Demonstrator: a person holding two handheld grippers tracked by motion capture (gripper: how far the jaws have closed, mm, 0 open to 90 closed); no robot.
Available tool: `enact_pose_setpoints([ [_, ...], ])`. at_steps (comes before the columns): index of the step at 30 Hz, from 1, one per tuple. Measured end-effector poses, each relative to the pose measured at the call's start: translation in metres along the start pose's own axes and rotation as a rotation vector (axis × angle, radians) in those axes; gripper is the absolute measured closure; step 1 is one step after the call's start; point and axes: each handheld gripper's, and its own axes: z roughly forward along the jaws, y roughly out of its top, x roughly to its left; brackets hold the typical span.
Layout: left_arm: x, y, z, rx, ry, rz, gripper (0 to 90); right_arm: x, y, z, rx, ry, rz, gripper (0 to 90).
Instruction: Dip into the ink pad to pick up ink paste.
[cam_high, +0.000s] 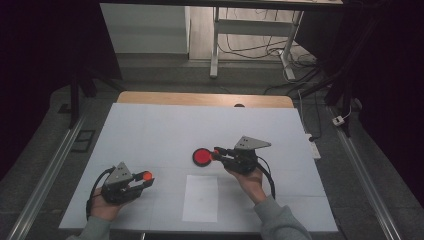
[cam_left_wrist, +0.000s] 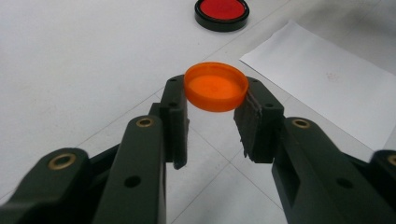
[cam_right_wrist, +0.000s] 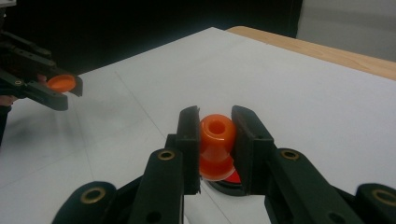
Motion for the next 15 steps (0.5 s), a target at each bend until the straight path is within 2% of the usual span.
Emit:
enact_pose_setpoints([
  [15,0.001,0.000,0.000,0.002,0.003,0.002,65.4,0.011,-0.003,-0.008,0.002,0.034,-0.018,73.4],
])
